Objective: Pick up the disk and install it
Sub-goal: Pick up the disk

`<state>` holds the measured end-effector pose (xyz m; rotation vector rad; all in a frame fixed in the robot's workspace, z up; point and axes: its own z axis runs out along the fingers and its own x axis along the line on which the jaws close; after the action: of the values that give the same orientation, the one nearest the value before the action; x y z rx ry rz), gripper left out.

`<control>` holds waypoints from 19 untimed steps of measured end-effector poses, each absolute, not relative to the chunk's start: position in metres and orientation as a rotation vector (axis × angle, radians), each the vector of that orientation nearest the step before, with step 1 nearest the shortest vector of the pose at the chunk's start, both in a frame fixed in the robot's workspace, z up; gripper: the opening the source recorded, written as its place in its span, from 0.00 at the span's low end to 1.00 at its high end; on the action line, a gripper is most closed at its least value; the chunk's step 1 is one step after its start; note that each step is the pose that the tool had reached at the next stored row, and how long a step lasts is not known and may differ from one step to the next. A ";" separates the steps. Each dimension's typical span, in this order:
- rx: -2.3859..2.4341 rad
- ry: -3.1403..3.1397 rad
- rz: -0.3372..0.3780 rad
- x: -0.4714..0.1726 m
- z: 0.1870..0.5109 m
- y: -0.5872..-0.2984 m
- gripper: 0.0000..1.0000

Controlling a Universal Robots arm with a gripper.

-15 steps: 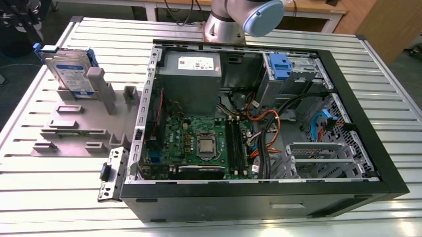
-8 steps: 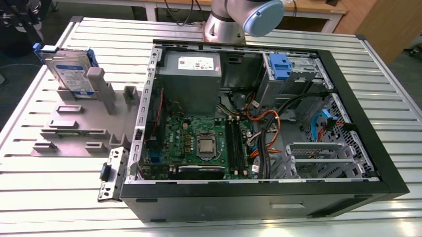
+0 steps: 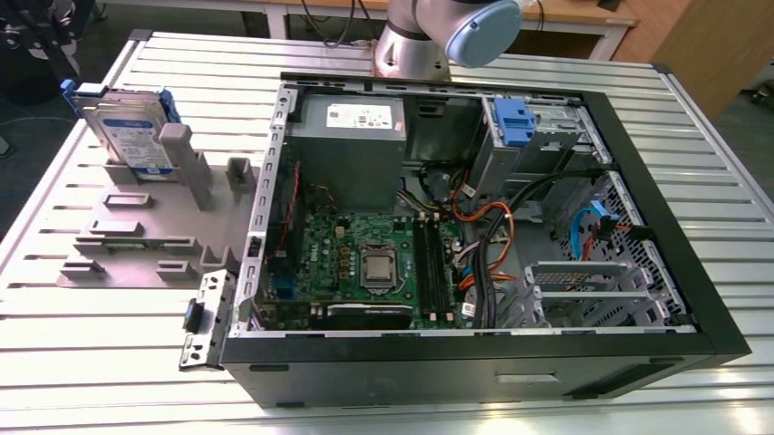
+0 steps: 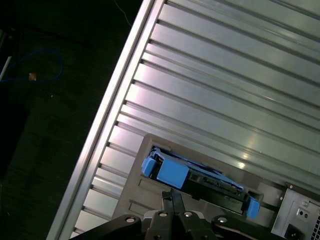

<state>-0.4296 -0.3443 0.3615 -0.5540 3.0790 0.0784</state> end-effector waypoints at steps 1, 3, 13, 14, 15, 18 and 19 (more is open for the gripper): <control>-0.556 3.079 0.078 -0.430 0.361 -0.344 0.11; -0.567 3.077 0.078 -0.430 0.361 -0.344 0.11; -0.756 3.039 0.080 -0.430 0.361 -0.344 0.11; -0.780 3.033 0.080 -0.430 0.361 -0.344 0.11; -0.804 3.028 0.080 -0.431 0.361 -0.344 0.11; -0.877 3.008 0.080 -0.431 0.361 -0.344 0.11; -0.896 3.003 0.080 -0.431 0.361 -0.344 0.11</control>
<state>-0.4305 -0.3443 0.3612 -0.8955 3.0033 0.0801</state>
